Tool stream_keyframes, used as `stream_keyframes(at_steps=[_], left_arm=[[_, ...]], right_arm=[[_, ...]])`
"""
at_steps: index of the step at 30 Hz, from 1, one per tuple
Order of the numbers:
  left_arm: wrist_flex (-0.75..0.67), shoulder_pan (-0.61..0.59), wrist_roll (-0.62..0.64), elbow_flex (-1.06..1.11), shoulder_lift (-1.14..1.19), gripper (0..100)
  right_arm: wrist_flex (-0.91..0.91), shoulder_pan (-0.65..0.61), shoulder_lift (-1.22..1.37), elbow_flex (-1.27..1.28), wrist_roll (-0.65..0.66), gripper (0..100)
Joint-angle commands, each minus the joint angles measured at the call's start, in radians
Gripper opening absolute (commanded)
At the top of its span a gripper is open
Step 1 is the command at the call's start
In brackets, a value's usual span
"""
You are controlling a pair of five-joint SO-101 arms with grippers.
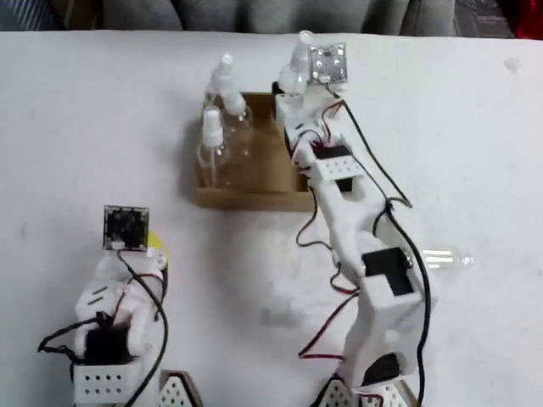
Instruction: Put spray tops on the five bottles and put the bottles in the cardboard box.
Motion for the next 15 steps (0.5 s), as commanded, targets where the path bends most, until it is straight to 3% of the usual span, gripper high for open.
stream_keyframes(at_steps=[1,9,15], left_arm=[[0.009,-0.007,-0.023,-0.002,-0.016,2],[0.009,-0.007,-0.023,-0.002,-0.016,2],[0.009,-0.007,-0.025,-0.002,-0.016,2]], right_arm=[[-0.018,0.012,0.004,-0.078,0.012,1.5],[-0.016,0.013,0.019,-0.074,0.014,1.5],[-0.022,0.030,0.047,-0.074,0.089,1.5]])
